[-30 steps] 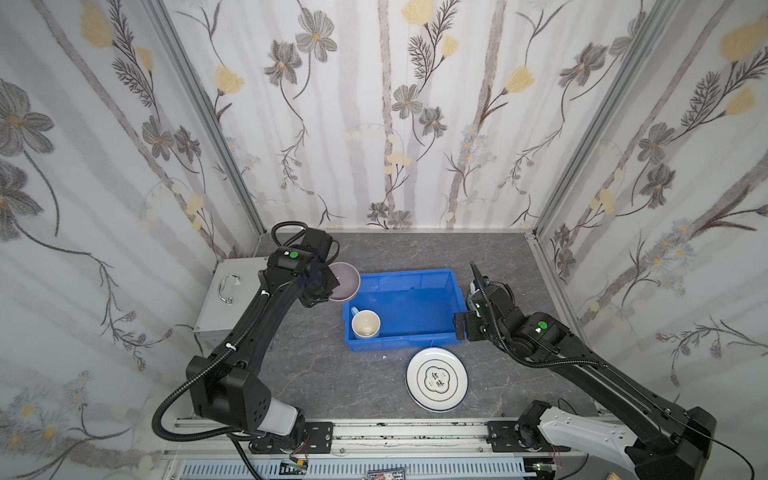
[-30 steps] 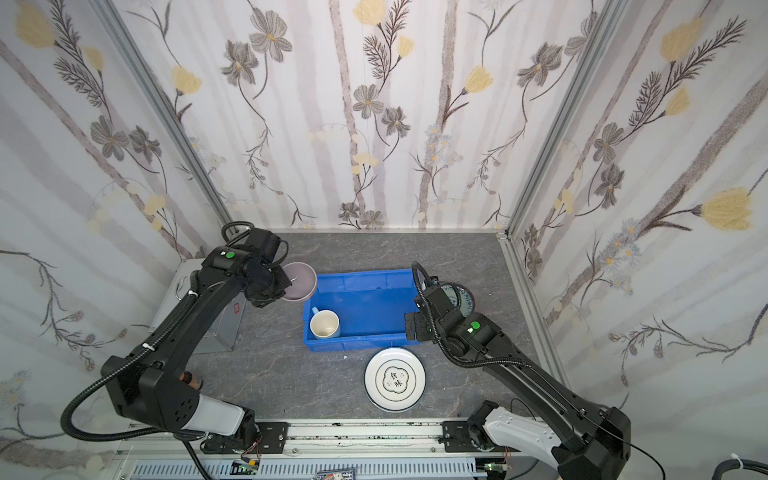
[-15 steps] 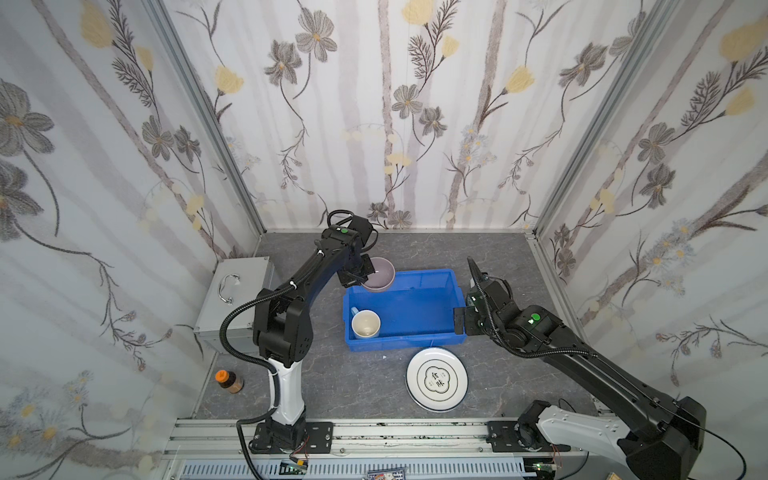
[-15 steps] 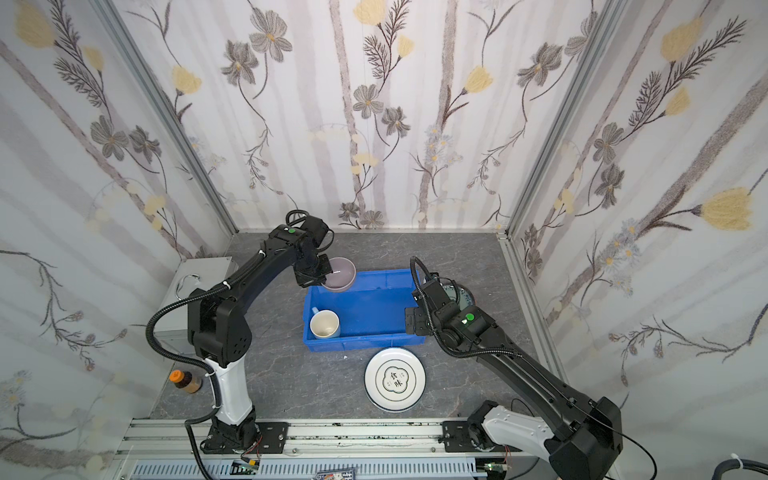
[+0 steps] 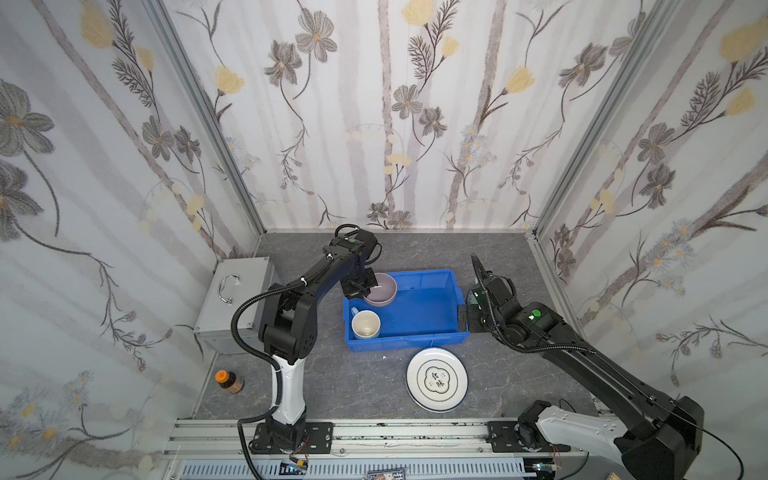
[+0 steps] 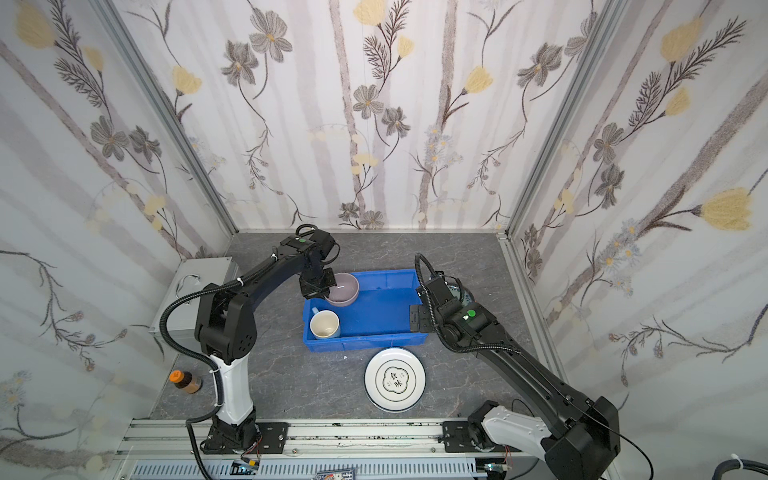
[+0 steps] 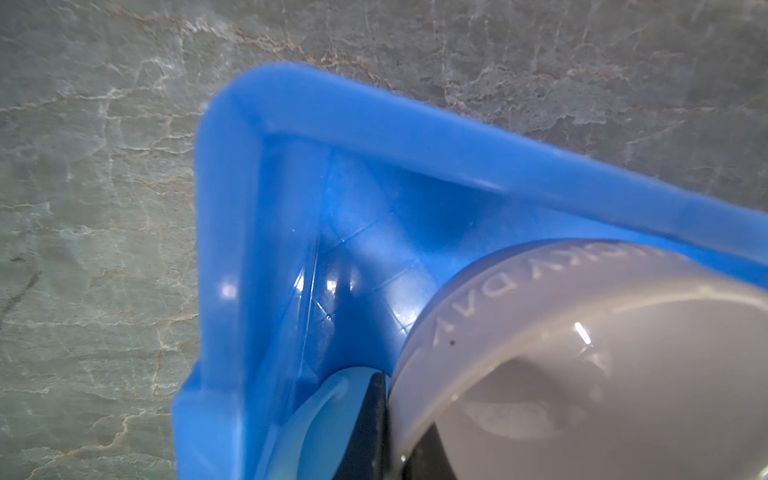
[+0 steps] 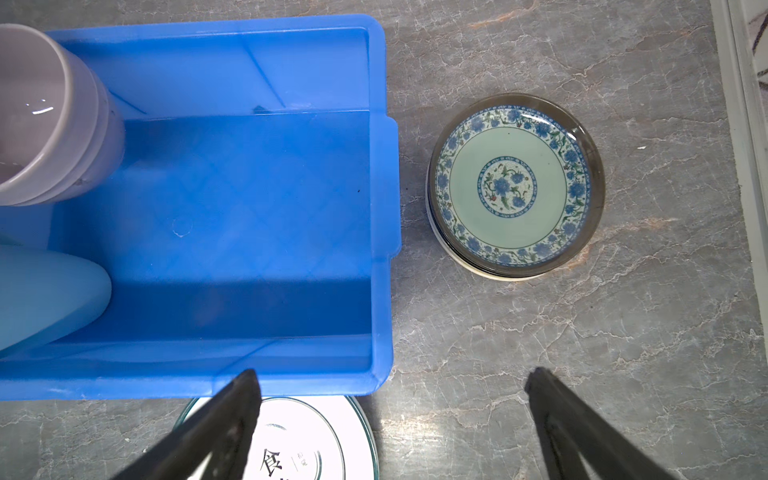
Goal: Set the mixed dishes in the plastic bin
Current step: 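Carry the lilac bowl over the blue bin with the left gripper and lower it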
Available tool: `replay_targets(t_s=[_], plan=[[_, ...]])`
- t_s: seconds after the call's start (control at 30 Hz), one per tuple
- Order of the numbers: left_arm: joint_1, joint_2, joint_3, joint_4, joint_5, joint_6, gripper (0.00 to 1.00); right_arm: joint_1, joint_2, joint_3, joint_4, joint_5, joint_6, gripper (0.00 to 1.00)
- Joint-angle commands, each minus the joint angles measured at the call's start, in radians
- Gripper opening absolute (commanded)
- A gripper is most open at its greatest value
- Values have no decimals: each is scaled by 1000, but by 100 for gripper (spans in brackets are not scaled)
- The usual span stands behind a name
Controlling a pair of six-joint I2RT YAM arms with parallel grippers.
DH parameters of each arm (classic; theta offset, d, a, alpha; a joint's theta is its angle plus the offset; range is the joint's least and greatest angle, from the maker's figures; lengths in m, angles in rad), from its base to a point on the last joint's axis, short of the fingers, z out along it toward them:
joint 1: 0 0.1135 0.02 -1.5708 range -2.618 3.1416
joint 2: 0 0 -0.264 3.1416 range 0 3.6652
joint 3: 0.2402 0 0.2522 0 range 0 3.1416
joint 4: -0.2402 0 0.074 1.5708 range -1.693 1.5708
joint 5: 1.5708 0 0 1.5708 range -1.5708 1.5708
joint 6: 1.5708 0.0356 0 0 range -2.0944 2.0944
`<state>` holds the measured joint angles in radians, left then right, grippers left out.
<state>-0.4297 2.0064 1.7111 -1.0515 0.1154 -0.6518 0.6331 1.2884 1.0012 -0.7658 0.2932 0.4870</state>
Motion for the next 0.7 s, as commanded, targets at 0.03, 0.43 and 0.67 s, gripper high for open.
replay_targets(t_s=[0.03,0.43,0.67], plan=[[2,21,-16,54,15,-16,0,-6,-3,3,8,4,-17,100],[8,83,-10,57,13,-9,0,-30,-36,-24,3,2,-20,100],[9,101,7,48,5,-2,9,-41,-29,-18,3,0,-28,100]])
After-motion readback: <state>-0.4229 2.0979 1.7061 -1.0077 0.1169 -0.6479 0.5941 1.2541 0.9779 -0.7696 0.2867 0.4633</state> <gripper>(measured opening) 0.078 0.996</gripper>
